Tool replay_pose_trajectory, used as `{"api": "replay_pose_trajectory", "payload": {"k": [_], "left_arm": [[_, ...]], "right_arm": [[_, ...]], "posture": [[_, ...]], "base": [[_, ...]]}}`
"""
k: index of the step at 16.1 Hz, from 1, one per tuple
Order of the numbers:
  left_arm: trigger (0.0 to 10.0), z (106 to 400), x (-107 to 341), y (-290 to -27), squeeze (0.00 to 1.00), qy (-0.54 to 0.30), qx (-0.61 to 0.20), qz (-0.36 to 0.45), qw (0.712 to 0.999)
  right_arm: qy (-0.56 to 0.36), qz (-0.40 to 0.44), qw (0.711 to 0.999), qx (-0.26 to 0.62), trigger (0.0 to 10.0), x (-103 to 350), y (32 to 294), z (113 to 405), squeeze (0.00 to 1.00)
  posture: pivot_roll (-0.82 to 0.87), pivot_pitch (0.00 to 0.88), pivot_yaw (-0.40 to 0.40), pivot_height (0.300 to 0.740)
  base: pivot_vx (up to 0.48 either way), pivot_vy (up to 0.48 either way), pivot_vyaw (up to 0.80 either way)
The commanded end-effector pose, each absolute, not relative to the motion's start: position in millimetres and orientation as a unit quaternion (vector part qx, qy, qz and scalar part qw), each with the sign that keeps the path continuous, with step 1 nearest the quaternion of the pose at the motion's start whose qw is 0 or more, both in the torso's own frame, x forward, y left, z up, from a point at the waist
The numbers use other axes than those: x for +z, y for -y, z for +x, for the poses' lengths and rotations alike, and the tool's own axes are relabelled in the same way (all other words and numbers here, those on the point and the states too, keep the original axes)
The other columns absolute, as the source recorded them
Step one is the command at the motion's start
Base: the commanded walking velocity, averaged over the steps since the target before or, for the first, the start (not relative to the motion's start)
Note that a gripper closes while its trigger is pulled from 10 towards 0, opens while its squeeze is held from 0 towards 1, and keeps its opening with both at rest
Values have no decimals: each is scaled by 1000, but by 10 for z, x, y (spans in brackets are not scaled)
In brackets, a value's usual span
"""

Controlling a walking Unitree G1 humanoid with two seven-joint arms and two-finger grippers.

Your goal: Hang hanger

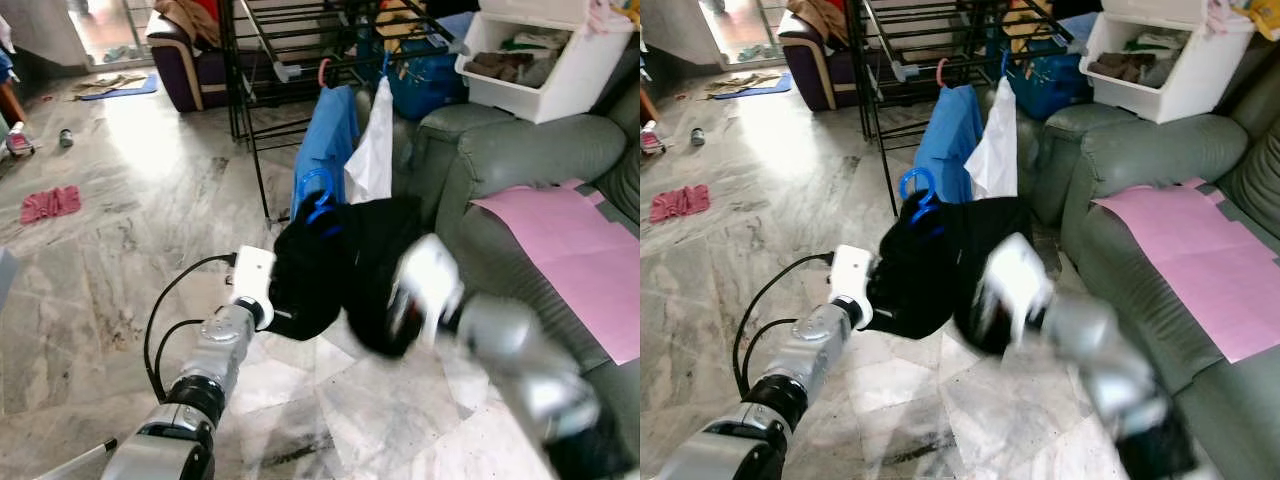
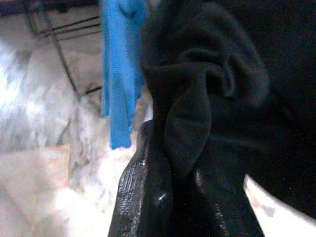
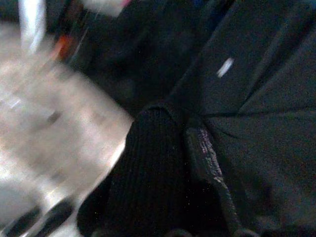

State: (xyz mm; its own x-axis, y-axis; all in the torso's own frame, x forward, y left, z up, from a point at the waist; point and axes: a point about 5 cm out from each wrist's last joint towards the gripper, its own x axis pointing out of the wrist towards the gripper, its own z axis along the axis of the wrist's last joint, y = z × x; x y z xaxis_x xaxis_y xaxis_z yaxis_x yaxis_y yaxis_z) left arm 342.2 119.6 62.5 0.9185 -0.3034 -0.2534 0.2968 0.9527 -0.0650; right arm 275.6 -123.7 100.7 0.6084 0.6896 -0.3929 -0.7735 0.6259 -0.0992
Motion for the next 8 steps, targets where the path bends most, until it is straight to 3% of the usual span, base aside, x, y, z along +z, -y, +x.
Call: {"api": "replay_pose_trajectory", "payload": {"k": [1,2,6,7,8], "left_arm": [[0,3608,906,-1263,0,-89,-98,-72,989],[0,3631,949,-1270,0,-86,-91,-101,987],[0,3619,1015,-1310,0,-69,-78,-142,984],[0,3610,1010,-1328,0,-68,-72,-150,984],[0,3604,1022,-1333,0,-61,-74,-159,983]], "right_arm": [[-230,-146,850,451,0,571,1125,2495,0],[-244,-191,843,439,0,402,1187,2440,0],[-223,-240,906,267,0,317,1522,2645,0],[-209,-251,914,240,6706,336,1574,2691,0],[-191,-272,915,229,10000,366,1610,2727,0]], "posture": [[-41,0,8,740],[-37,0,5,740],[-26,0,4,740],[-24,0,3,740],[-22,0,3,740]], "base": [[0,0,0],[0,0,0],[0,0,0],[0,0,0],[0,0,0]]}}
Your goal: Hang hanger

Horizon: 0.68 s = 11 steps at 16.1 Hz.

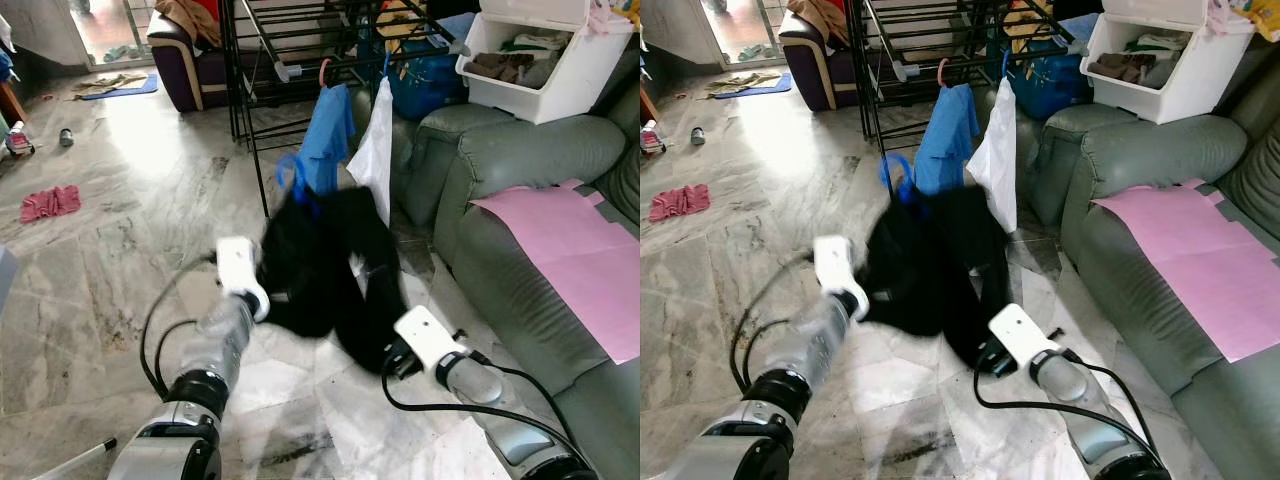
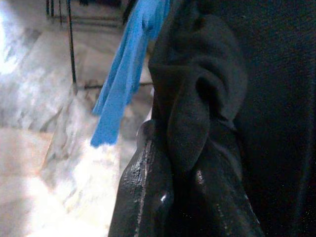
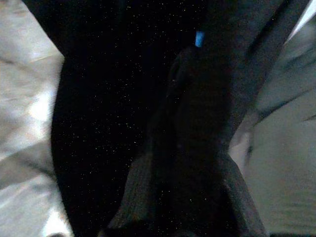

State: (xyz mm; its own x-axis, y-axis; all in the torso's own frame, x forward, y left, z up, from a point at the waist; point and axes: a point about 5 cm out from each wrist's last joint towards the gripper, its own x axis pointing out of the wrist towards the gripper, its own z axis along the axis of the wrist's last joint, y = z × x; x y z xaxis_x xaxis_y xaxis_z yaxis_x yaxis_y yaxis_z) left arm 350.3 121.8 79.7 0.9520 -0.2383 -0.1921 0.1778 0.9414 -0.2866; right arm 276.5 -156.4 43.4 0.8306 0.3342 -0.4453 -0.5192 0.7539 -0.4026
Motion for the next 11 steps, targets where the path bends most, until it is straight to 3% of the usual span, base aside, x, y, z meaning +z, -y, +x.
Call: {"api": "replay_pose_trajectory", "payload": {"k": [1,8,10,11], "left_arm": [[0,3574,1045,-1303,0,-41,-104,-162,980],[0,3487,1000,-1455,0,-22,-137,-125,982],[0,3467,1018,-1492,0,-3,-156,-94,983],[0,3411,1004,-1494,0,12,-189,-32,981]], "right_arm": [[-172,-262,925,216,10000,443,1657,2788,1000],[-145,-266,908,291,10000,547,1624,2764,1000],[-143,-250,882,372,10000,548,1526,2627,1000],[-136,-260,862,414,10000,594,1525,2579,1000]], "posture": [[-21,0,4,740],[-29,0,3,740],[-27,0,5,740],[-30,0,10,740]], "base": [[0,0,0],[0,0,0],[0,0,0],[0,0,0]]}}
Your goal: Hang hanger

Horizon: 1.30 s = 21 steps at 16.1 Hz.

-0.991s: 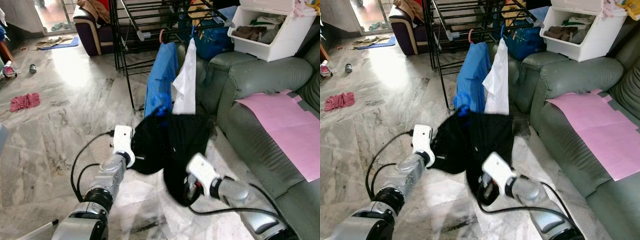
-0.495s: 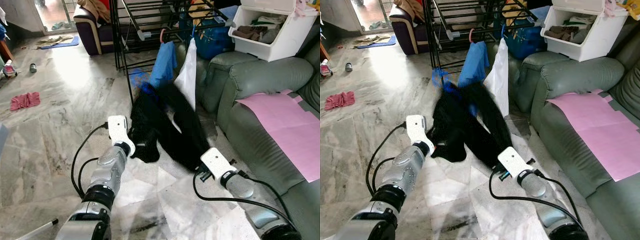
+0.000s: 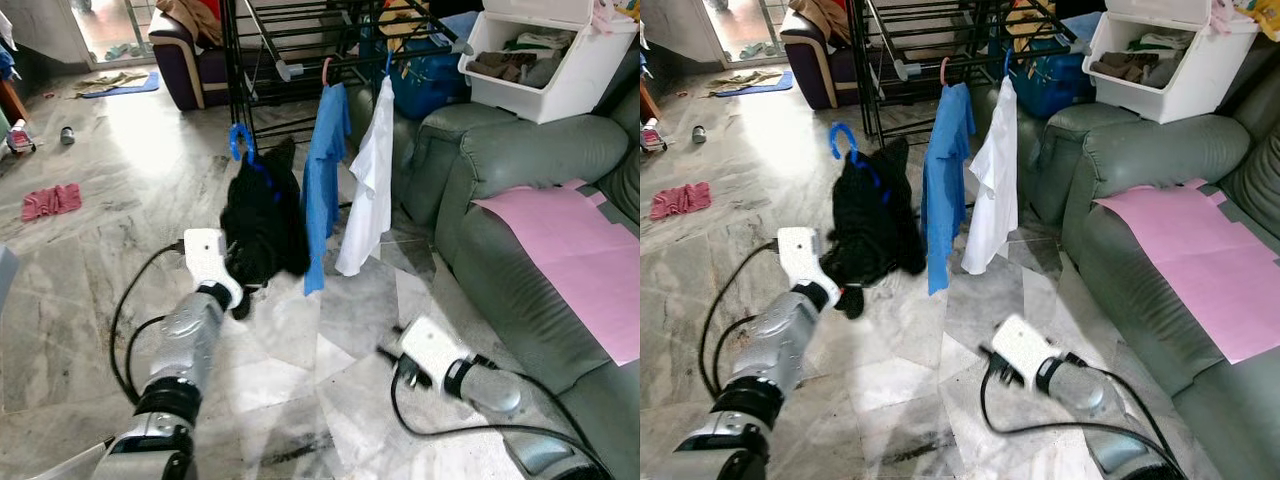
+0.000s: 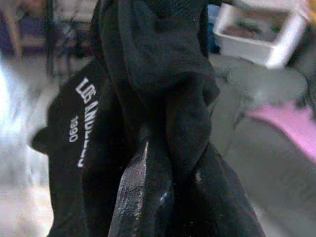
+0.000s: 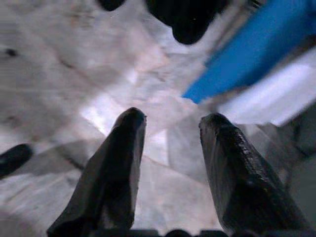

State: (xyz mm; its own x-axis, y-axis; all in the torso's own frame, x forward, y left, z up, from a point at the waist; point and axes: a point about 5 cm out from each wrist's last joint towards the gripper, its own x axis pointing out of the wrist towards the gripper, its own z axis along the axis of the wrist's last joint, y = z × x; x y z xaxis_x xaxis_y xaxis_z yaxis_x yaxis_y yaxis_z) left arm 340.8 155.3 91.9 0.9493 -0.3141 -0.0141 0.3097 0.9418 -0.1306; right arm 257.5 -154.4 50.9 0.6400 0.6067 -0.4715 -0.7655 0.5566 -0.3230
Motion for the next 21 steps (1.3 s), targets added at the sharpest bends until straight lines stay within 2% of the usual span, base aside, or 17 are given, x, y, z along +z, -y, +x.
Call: {"api": "replay_pose_trajectory", "payload": {"k": [1,2,5,7,10,14,19,21], "left_arm": [[0,3378,968,-1507,0,8,-201,-40,979],[0,3361,943,-1527,0,2,-205,-43,978],[0,3234,897,-1574,0,6,-283,5,959],[0,3116,783,-1665,0,-18,-337,52,940],[0,3029,709,-1754,0,-36,-379,87,921],[0,2938,684,-1690,0,-50,-472,118,872],[0,2888,700,-1639,0,-45,-513,131,847],[0,2832,748,-1566,0,-22,-543,161,824]], "right_arm": [[-133,-279,851,424,10000,625,1569,2583,1000],[-130,-289,851,420,10000,649,1612,2612,1000],[-116,-286,861,404,10000,845,1786,2751,1000],[-118,-291,848,427,10000,981,1870,2778,1000],[-126,-308,831,446,10000,1148,2025,2816,1000],[-129,-311,816,470,10000,1506,2272,2923,1000],[-111,-320,804,488,10000,1815,2327,3048,1000],[-128,-334,792,494,10000,1785,2364,3062,1000]], "posture": [[-31,0,13,740],[-31,0,14,740],[-24,0,13,740],[-19,0,17,740],[-28,0,23,740],[-35,0,22,740],[-30,0,23,740],[-17,0,17,740]], "base": [[0,0,0],[0,0,0],[0,0,0],[0,0,0],[0,0,0],[0,0,0],[0,0,0],[0,0,0]]}}
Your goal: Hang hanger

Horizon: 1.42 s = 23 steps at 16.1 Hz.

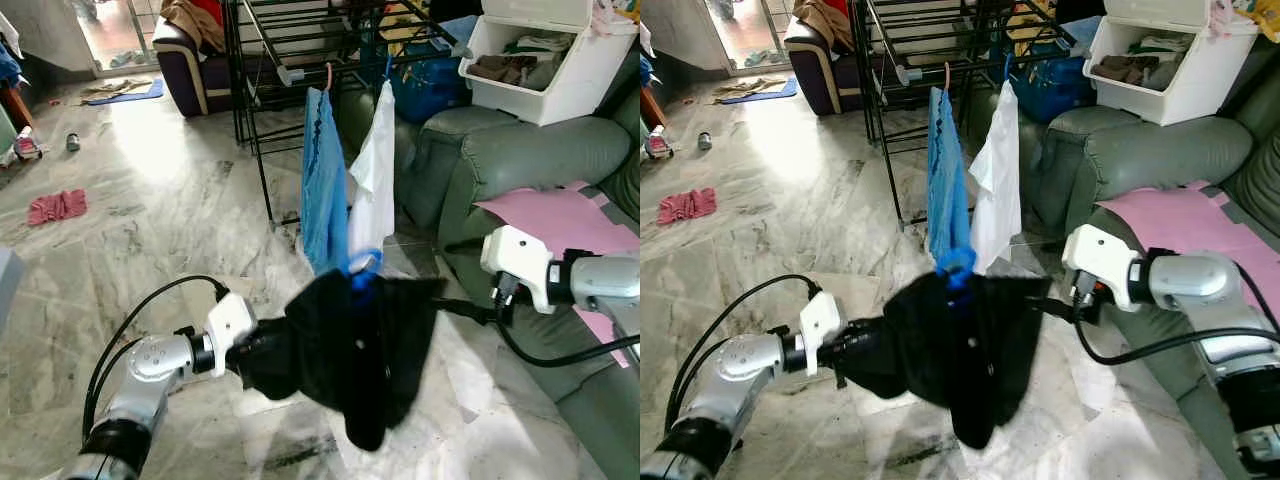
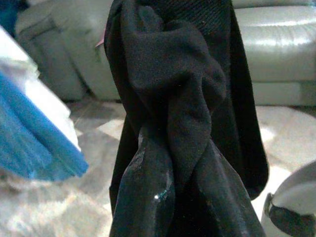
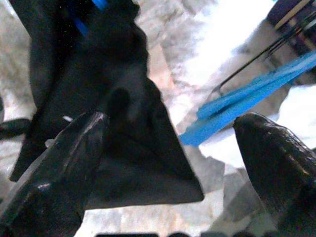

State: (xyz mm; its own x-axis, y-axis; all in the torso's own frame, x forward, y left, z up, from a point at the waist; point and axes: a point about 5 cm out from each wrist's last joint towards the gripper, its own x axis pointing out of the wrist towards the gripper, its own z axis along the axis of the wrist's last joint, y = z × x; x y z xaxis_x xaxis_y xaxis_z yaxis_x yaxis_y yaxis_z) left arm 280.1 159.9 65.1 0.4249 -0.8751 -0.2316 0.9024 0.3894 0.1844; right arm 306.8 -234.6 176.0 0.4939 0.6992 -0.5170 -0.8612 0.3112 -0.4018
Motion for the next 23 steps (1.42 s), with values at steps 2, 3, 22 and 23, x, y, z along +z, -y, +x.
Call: {"api": "replay_pose_trajectory", "payload": {"k": [2,3,22,23], "left_arm": [[0,2785,780,-1501,0,-8,-558,158,814],[0,2774,804,-1474,0,3,-560,157,813],[0,2647,914,-1255,0,36,-595,151,788],[0,2650,915,-1253,0,37,-595,151,788]], "right_arm": [[-135,-324,783,513,10000,1769,2329,3061,1000],[-141,-315,777,527,10000,1753,2302,3061,1000],[-227,-259,689,638,0,1367,2182,3007,0],[-231,-256,686,641,0,1357,2190,2993,0]], "posture": [[-12,0,14,740],[-9,0,12,740],[3,0,1,740],[2,0,2,740]], "base": [[0,0,0],[0,0,0],[0,0,0],[0,0,0]]}}
